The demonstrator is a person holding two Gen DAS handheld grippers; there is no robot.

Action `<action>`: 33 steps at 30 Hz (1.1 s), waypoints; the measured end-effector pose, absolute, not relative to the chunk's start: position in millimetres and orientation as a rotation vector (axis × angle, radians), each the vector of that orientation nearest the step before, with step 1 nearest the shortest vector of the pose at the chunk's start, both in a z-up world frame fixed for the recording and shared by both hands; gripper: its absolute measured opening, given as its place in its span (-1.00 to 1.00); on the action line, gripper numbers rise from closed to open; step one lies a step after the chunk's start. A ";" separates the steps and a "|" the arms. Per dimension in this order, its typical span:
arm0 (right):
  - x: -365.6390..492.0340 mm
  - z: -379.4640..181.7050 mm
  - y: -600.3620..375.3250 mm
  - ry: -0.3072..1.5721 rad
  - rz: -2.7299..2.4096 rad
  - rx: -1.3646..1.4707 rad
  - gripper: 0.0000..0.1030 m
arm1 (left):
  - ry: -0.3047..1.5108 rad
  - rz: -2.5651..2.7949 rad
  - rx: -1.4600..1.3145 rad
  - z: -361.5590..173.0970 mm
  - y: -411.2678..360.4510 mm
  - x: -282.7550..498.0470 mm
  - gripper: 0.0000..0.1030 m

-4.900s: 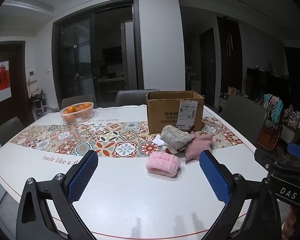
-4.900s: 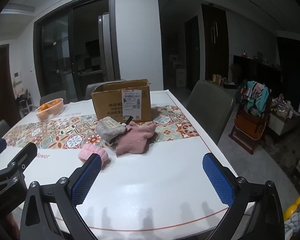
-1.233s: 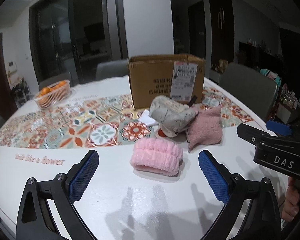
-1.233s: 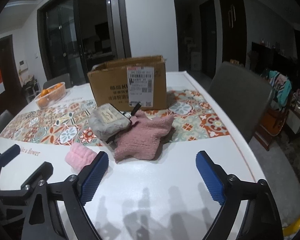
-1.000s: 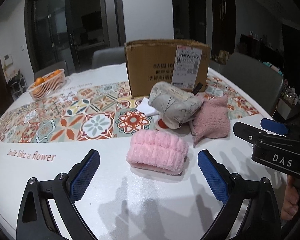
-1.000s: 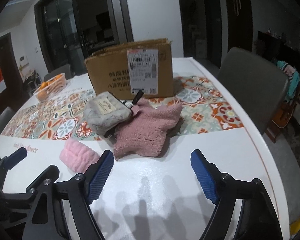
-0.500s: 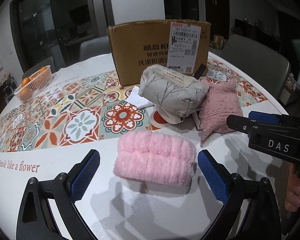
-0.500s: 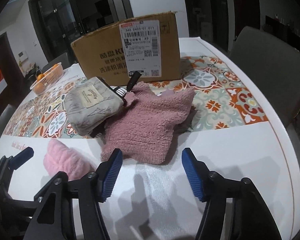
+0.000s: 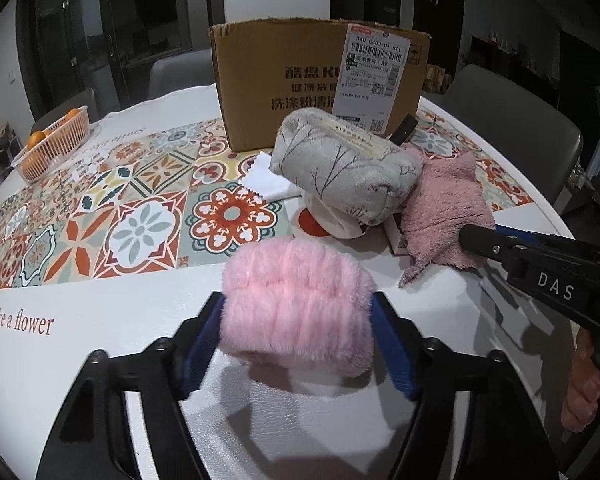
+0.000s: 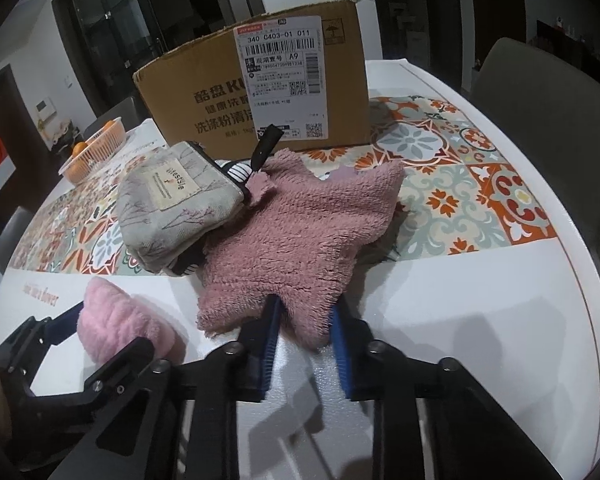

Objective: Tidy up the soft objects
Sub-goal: 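Grasp the pink fuzzy band with the left tool while the right tool grasps the pink towel, then lift the pink band with the left tool while the right tool carries the towel to the box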

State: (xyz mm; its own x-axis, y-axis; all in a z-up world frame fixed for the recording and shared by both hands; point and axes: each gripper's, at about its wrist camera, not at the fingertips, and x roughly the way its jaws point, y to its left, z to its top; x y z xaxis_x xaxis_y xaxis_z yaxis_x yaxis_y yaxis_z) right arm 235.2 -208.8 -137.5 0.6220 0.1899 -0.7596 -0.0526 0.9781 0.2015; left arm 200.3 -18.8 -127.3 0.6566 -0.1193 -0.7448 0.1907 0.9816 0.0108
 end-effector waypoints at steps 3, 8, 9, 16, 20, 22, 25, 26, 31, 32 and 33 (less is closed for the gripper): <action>233.1 -131.3 -208.8 0.867 0.127 0.157 -0.76 | 0.825 -0.182 0.080 -123.2 -17.5 198.8 0.02; 228.8 -115.6 -207.0 0.824 0.134 0.158 -0.80 | 0.811 -0.198 0.032 -116.5 -13.9 198.3 -0.43; 228.8 -113.4 -206.6 0.817 0.134 0.157 -0.81 | 0.810 -0.201 0.021 -115.5 -13.3 198.2 -0.45; 224.6 -91.8 -202.8 0.752 0.139 0.158 -0.82 | 0.786 -0.211 -0.037 -98.4 -6.2 194.2 -0.48; 222.5 -76.5 -202.2 0.715 0.142 0.157 -0.82 | 0.746 -0.208 -0.036 -83.4 -5.3 190.7 -0.48; 221.3 -69.4 -202.1 0.697 0.141 0.154 -0.82 | 0.724 -0.205 -0.033 -75.5 -4.9 188.8 -0.48; 218.6 -57.7 -202.1 0.664 0.142 0.148 -0.82 | 0.698 -0.206 -0.028 -64.0 -5.1 187.6 -0.48; 217.8 -53.5 -202.1 0.653 0.140 0.147 -0.82 | 0.685 -0.207 -0.029 -59.4 -4.8 186.9 -0.48; 213.6 -34.6 -201.5 0.608 0.148 0.140 -0.82 | 0.643 -0.213 -0.031 -40.9 -3.8 184.6 -0.48; 212.7 -30.6 -201.1 0.598 0.150 0.142 -0.82 | 0.636 -0.215 -0.033 -37.1 -3.5 184.1 -0.48; 212.0 -27.4 -200.7 0.591 0.152 0.142 -0.82 | 0.625 -0.216 -0.034 -32.5 -2.6 183.3 -0.48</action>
